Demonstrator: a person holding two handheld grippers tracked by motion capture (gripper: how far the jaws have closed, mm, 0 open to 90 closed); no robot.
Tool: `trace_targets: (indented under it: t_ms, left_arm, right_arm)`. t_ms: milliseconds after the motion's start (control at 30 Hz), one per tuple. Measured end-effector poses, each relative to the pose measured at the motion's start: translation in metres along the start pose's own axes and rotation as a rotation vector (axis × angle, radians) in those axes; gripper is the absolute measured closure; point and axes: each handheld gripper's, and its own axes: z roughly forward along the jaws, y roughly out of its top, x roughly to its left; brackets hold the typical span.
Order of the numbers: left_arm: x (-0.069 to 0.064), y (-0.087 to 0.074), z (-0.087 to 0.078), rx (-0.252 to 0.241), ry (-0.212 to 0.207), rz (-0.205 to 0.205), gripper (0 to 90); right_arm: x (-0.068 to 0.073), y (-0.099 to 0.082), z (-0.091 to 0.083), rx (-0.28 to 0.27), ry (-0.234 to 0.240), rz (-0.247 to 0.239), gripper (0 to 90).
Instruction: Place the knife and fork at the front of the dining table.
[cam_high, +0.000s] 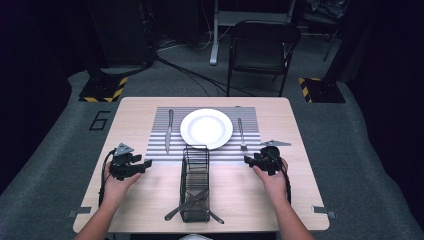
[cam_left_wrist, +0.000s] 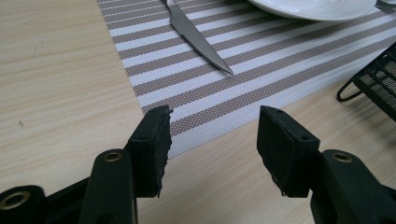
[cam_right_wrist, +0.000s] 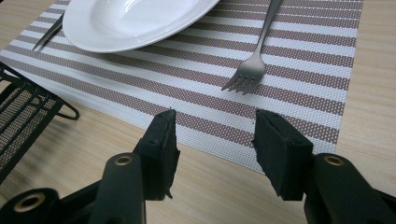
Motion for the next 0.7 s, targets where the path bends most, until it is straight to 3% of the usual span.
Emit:
trace_targets:
  t_ms: [233, 433, 700]
  left_arm:
    - [0.013, -0.009, 0.002, -0.009, 0.036, 0.003, 44.8]
    - [0.022, -0.011, 0.003, 0.017, 0.053, 0.000, 44.8]
    - [0.023, -0.015, 0.009, 0.064, 0.047, 0.017, 45.0]
  right_arm:
    - [-0.001, -0.002, 0.003, 0.015, -0.023, -0.021, 48.6]
    - [-0.002, -0.005, 0.006, 0.025, -0.035, -0.034, 48.5]
    - [0.001, -0.009, 0.014, 0.053, -0.053, -0.071, 48.0]
